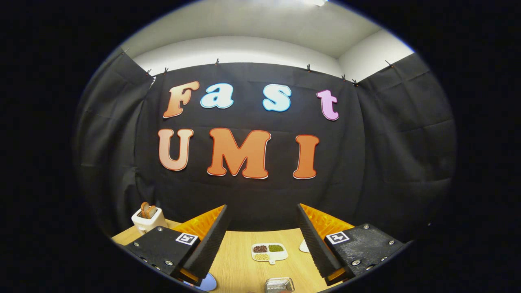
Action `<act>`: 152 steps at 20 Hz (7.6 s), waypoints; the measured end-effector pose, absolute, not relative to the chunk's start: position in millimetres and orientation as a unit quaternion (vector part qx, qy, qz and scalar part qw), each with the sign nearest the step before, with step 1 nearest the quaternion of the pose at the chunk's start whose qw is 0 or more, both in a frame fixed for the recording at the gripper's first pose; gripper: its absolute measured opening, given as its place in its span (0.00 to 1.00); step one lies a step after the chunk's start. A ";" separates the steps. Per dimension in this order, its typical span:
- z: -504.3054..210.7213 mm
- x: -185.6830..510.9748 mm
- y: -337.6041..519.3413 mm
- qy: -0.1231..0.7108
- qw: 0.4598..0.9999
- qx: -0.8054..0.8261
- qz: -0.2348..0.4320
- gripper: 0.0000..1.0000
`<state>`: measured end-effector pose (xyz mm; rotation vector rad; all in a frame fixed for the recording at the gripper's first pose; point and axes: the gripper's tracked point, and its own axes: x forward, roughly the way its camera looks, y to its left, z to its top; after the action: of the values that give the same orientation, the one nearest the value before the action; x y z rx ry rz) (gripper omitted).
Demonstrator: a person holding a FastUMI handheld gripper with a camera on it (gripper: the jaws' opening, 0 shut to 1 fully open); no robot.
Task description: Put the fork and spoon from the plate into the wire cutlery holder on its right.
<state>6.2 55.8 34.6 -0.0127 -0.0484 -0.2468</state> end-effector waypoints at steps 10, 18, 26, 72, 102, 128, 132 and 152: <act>-4.8 12.9 120.8 0.029 0.997 -0.013 -0.065 0.98; -112.7 22.1 204.1 0.173 0.982 -0.039 0.061 0.97; -234.1 -1.7 253.3 0.342 0.931 -0.042 0.120 0.89; -227.2 -80.6 41.0 0.527 0.848 0.039 -0.045 0.07; -288.6 -73.7 2.4 0.779 0.623 0.041 0.058 0.08; -205.9 24.0 35.4 0.406 0.903 0.119 -0.075 0.85; -173.5 40.5 41.5 0.297 0.946 0.093 -0.098 0.88; -206.3 41.0 244.2 0.293 0.955 0.036 0.013 0.89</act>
<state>41.0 244.2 -206.3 0.0729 0.5945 0.0273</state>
